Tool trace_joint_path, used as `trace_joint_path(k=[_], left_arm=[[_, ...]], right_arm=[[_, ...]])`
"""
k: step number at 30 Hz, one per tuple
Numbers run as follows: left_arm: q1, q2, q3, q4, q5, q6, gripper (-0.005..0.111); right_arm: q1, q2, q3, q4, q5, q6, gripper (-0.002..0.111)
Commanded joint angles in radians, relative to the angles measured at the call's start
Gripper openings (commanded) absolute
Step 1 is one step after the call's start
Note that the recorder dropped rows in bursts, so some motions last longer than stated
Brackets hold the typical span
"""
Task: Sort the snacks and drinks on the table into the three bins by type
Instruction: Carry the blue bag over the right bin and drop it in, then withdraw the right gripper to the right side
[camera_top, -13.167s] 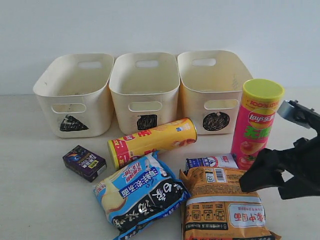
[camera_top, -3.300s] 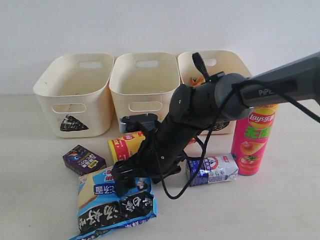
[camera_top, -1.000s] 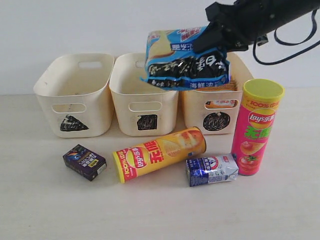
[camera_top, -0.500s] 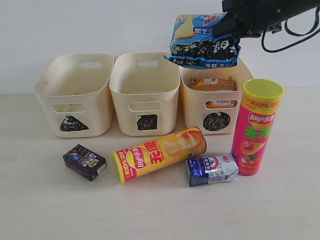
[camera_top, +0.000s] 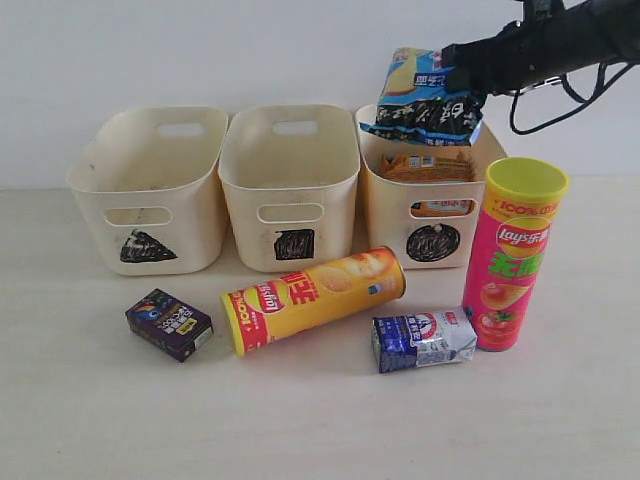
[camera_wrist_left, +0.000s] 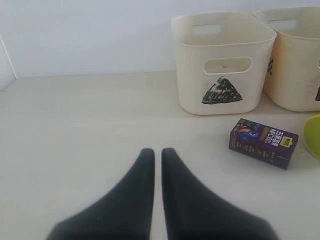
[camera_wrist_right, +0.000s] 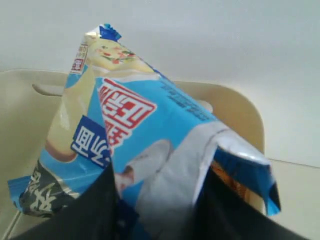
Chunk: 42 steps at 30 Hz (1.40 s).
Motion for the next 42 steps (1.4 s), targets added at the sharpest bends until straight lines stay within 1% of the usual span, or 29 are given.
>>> trace_joint_path(k=[1, 6, 7, 8, 9, 13, 14, 21, 22, 23, 24, 26, 28, 32, 42], left_arm=[[0.001, -0.004, -0.003, -0.001, -0.004, -0.009, 0.004], [0.001, -0.004, -0.003, -0.001, -0.006, -0.009, 0.004], [0.001, -0.004, -0.003, -0.001, -0.006, -0.009, 0.004], [0.001, -0.004, -0.003, -0.001, -0.006, -0.009, 0.004], [0.001, -0.004, -0.003, -0.001, -0.006, -0.009, 0.004], [0.001, -0.004, -0.003, -0.001, -0.006, -0.009, 0.004], [0.001, -0.004, -0.003, -0.001, -0.006, -0.009, 0.004], [0.001, -0.004, -0.003, -0.001, -0.004, -0.009, 0.004], [0.001, -0.004, -0.003, -0.001, -0.004, -0.009, 0.004], [0.001, -0.004, -0.003, -0.001, -0.004, -0.009, 0.004], [0.001, -0.004, -0.003, -0.001, -0.004, -0.009, 0.004], [0.001, -0.004, -0.003, -0.001, -0.006, -0.009, 0.004], [0.001, -0.004, -0.003, -0.001, -0.006, -0.009, 0.004], [0.001, -0.004, -0.003, -0.001, -0.006, -0.009, 0.004], [0.001, -0.004, -0.003, -0.001, -0.006, -0.009, 0.004]], right_arm=[[-0.008, 0.018, -0.012, -0.008, -0.021, -0.01, 0.023], [-0.008, 0.02, -0.012, -0.014, -0.031, -0.01, 0.066], [-0.008, 0.02, -0.012, -0.014, -0.034, -0.01, 0.073], [-0.008, 0.02, -0.012, -0.014, -0.037, -0.01, 0.078], [-0.008, 0.02, -0.012, -0.014, -0.038, -0.01, 0.08], [-0.008, 0.011, -0.012, -0.021, -0.027, -0.01, 0.08], [-0.008, 0.009, -0.012, -0.023, -0.024, -0.01, 0.079], [-0.008, -0.072, -0.012, -0.159, 0.069, 0.025, 0.049], [-0.008, -0.097, -0.012, -0.199, 0.091, 0.054, 0.039], [-0.008, -0.112, -0.012, -0.225, 0.103, 0.074, 0.031], [-0.008, -0.139, -0.012, -0.269, 0.13, 0.098, 0.018], [-0.008, -0.18, -0.012, -0.325, 0.198, 0.107, 0.0], [-0.008, -0.206, -0.012, -0.37, 0.247, 0.151, 0.0], [-0.008, -0.224, -0.012, -0.393, 0.298, 0.235, 0.0], [-0.008, -0.29, -0.012, -0.416, 0.391, 0.262, 0.0]])
